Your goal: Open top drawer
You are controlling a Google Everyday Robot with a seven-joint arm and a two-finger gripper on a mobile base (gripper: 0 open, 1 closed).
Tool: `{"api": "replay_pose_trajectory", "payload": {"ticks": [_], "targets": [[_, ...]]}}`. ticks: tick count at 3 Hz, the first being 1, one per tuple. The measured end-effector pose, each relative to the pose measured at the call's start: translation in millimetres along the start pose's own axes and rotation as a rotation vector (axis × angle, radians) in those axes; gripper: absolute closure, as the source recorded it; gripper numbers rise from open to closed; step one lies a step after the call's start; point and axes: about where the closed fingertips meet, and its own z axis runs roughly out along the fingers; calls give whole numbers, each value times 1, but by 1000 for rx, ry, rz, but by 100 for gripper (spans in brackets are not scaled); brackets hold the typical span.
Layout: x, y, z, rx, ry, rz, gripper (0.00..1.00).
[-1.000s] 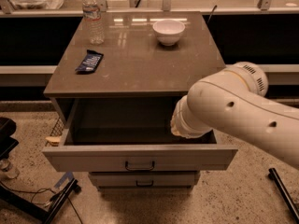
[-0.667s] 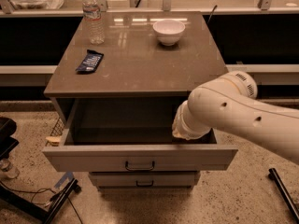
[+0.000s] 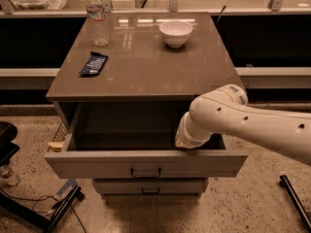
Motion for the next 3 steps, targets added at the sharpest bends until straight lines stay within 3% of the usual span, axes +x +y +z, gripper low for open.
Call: {"api": "replay_pose_trajectory", "payload": {"ticks": [1,2,3], "targets": [[0,-10,41,-62,-1,-2,100],[0,-7,40,-64,0,-1,100],[12,26,24,-84,-3,11,100]]}}
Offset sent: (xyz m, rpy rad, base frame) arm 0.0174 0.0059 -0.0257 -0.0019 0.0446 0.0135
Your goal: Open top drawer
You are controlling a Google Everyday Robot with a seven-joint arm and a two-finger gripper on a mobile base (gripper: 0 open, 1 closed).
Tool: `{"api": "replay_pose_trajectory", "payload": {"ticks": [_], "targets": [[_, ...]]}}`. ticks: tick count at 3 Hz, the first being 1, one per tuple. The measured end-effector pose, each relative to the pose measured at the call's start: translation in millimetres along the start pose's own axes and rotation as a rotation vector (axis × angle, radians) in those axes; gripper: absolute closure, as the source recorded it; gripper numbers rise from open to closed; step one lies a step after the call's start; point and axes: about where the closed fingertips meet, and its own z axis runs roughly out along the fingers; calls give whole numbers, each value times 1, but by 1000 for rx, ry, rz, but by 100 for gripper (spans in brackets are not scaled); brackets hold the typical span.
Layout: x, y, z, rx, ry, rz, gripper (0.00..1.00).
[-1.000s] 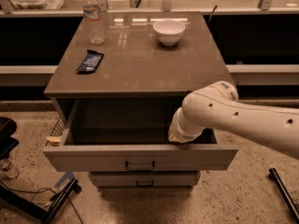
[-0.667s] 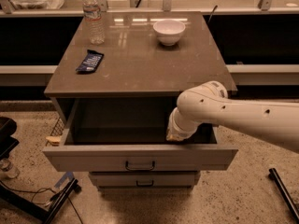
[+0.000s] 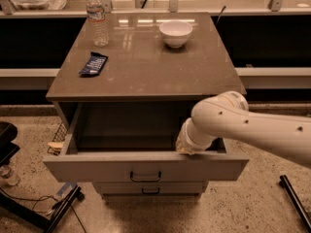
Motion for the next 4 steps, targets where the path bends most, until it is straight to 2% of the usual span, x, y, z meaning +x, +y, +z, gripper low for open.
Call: {"api": "replay_pose_trajectory", "payload": {"ticks": [1,2,3,4], "targets": [[0,1,-1,-2,0,1,100],[25,50,-12,-47,2,53,100],[36,73,-17,-75,1,80,100],[76,138,-23,-143,-20,173,98]]}}
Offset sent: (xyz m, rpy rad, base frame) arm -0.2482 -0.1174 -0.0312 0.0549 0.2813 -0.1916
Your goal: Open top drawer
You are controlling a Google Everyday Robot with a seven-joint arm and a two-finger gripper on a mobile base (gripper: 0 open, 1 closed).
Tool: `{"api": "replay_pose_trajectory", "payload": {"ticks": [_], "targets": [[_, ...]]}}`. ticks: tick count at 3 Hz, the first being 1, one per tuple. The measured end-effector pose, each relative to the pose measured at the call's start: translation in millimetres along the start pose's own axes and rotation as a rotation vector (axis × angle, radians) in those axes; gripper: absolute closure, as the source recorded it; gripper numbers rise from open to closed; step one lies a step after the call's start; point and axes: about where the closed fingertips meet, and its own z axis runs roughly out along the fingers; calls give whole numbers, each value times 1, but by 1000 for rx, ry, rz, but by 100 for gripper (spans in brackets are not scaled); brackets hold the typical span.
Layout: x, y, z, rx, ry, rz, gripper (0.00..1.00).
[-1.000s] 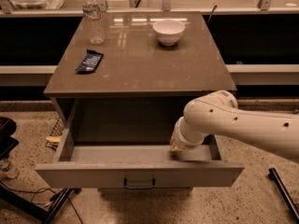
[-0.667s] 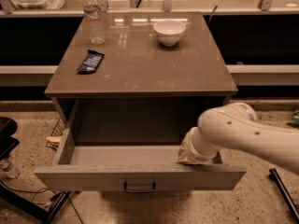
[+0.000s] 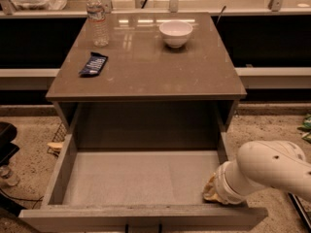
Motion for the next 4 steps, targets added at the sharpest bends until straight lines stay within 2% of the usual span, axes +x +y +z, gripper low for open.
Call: {"api": "replay_pose_trajectory", "payload": {"ticks": [1,2,4], "targets": [[8,6,-1,-2,-6,22,76],[8,6,-2,-1,-4,19,45],[7,7,-3,0,-2,16,0]]}}
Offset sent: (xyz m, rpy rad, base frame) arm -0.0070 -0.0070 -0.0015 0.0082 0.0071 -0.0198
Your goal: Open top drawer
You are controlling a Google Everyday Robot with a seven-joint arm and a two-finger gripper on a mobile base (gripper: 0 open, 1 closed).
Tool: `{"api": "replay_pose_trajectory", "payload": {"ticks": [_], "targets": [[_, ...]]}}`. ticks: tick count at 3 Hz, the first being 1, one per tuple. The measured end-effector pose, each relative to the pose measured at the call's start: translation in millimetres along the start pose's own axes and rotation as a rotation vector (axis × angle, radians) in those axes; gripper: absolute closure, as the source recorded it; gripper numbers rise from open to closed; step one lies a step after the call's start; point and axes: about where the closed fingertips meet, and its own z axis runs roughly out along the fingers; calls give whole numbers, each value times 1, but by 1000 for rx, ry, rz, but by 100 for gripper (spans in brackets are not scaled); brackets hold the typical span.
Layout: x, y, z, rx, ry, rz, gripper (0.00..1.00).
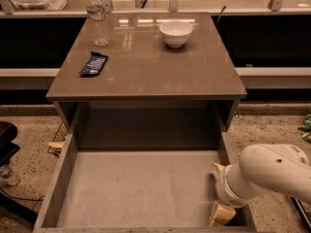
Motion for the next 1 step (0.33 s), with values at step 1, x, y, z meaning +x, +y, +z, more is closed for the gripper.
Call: {"api": "replay_pose_trajectory", "payload": {"ticks": [1], "targets": [[0,0,0,0,0,0,0]]}}
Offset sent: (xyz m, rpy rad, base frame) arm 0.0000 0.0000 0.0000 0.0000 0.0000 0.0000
